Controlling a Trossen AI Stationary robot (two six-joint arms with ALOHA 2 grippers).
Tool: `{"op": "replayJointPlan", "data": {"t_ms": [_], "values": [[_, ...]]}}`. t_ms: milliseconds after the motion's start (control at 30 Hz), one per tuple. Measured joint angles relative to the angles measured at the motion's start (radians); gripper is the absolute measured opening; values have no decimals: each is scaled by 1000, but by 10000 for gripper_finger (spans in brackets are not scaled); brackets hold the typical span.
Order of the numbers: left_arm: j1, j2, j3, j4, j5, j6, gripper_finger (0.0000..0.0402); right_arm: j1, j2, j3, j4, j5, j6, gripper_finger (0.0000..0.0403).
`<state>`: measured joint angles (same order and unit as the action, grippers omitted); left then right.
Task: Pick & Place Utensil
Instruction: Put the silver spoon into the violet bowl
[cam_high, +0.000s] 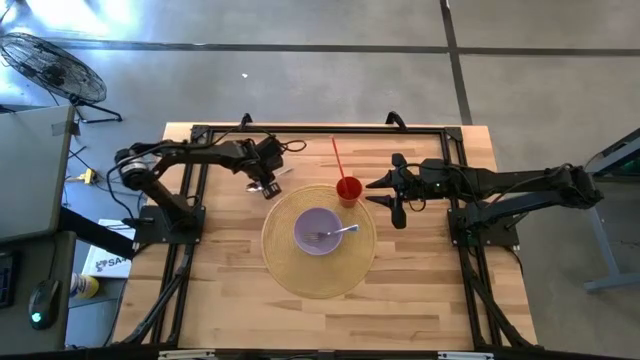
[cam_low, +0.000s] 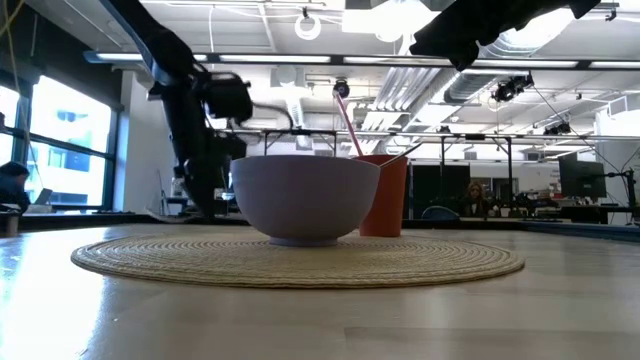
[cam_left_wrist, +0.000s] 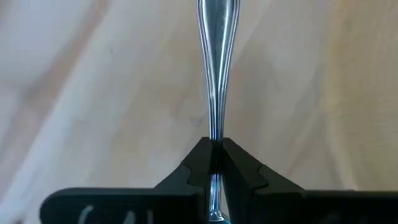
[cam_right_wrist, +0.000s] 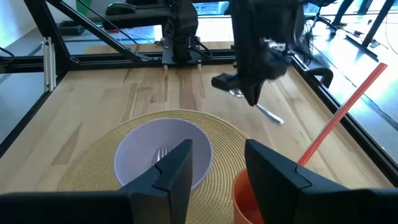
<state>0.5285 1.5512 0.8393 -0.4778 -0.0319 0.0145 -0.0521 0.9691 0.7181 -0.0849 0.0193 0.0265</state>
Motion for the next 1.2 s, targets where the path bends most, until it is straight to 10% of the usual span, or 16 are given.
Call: {"op": "replayJointPlan", "data": {"t_ms": [567, 1200], "values": [[-325, -298, -84, 241, -8, -47, 12, 0, 0, 0, 8, 0, 0, 139], [-623, -116, -83, 867, -18, -22, 12, 0, 0, 0, 24, 1, 0, 139]]}}
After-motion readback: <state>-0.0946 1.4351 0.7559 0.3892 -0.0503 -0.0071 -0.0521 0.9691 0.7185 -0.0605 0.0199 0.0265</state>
